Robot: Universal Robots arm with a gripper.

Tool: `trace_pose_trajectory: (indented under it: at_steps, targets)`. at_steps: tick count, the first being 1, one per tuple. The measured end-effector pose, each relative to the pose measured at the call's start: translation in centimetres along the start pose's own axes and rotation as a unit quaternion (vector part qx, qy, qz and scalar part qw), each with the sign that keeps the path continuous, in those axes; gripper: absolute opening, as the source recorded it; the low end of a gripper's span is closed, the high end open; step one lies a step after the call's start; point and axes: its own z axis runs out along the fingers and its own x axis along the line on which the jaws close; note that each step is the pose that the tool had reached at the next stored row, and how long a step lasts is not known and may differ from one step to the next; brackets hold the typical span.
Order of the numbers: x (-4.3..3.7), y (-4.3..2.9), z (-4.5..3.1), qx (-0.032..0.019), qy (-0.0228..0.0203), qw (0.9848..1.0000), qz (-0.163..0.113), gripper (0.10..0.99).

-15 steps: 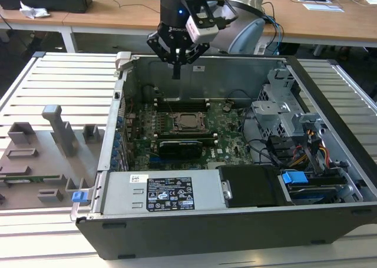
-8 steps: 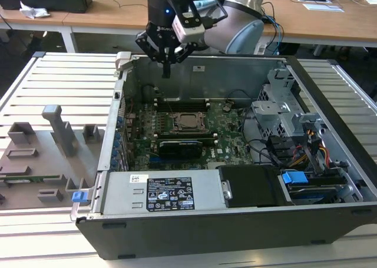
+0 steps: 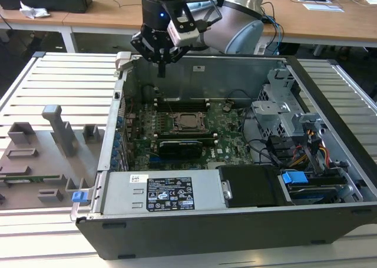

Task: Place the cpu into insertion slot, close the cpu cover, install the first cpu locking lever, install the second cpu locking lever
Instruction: 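Install the first cpu locking lever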

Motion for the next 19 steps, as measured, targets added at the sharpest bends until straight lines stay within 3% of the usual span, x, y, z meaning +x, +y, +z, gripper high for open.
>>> trace_pose_trajectory:
  at_steps: [1, 9, 19]
  targets:
    - [0.00, 0.00, 0.09, 0.0008, 0.0008, 0.9999, -0.014, 0.106]
    - [0.53, 0.04, 1.43, 0.0016, 0.0009, 0.9999, -0.016, 0.106]
    - [0.57, -0.10, 4.21, 0.0017, 0.0009, 0.9999, -0.016, 0.106]
